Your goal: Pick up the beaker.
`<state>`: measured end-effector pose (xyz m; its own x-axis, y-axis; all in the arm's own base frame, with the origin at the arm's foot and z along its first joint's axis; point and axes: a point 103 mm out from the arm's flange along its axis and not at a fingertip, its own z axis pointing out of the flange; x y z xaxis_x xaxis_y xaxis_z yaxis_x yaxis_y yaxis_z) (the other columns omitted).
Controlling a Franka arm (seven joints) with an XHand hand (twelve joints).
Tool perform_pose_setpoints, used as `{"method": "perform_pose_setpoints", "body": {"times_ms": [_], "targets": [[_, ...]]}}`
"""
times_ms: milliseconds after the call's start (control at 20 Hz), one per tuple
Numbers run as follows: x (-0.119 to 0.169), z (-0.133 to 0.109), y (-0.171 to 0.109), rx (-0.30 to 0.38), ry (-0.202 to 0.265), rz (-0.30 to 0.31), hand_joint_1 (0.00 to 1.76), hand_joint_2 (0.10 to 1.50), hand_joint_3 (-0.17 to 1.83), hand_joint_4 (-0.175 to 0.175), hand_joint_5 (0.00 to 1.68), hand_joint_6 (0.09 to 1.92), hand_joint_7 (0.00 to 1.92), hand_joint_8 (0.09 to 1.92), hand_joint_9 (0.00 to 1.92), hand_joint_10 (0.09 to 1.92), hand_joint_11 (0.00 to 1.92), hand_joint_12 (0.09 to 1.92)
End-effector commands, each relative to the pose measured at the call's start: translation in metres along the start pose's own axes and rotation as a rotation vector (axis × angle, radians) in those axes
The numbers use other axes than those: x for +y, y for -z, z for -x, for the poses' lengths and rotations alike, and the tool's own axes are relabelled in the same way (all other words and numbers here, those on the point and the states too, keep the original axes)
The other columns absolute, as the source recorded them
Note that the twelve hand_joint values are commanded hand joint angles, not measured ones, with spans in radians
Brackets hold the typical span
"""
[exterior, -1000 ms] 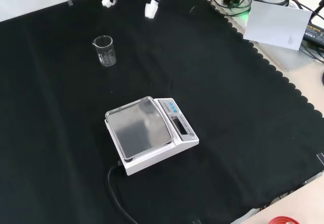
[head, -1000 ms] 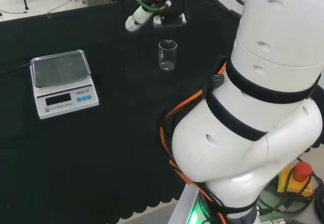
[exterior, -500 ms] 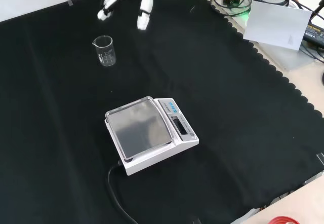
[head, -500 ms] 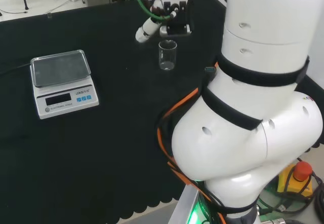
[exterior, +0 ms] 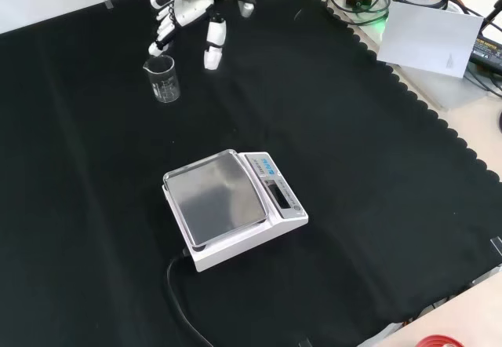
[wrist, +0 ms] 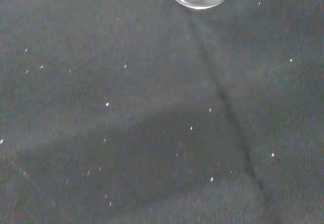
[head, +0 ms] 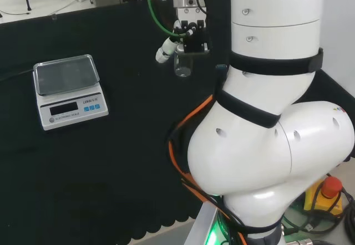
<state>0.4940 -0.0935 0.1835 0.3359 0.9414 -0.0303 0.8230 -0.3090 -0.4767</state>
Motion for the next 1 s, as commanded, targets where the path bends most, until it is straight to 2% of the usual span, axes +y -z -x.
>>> {"method": "perform_pose_setpoints", "body": {"times_ms": [50,250,400,650,800,1000], "targets": [[0.013,0.011,0.022,-0.009,-0.032,0.034,0.58,0.74,-0.04,0.049,0.08,0.09,0.11,0.70,0.24,0.83,0.00,1.53],[0.028,0.014,0.041,-0.014,-0.047,0.050,0.58,0.74,-0.04,0.050,0.08,0.09,0.11,0.70,0.23,0.83,0.00,1.53],[0.038,0.021,0.040,-0.022,-0.057,0.037,0.58,0.74,-0.04,0.050,0.08,0.09,0.11,0.70,0.23,0.84,0.00,1.52],[0.055,0.032,0.017,-0.027,-0.093,-0.018,0.57,0.74,-0.04,0.052,0.07,0.09,0.10,0.70,0.22,0.84,0.00,1.52],[0.062,0.037,0.000,-0.015,-0.096,-0.048,0.56,0.73,-0.04,0.053,0.06,0.09,0.10,0.70,0.21,0.84,0.00,1.52],[0.071,0.032,-0.015,-0.027,-0.099,-0.086,0.54,0.72,-0.05,0.057,0.05,0.09,0.08,0.69,0.20,0.84,0.00,1.51]]}}
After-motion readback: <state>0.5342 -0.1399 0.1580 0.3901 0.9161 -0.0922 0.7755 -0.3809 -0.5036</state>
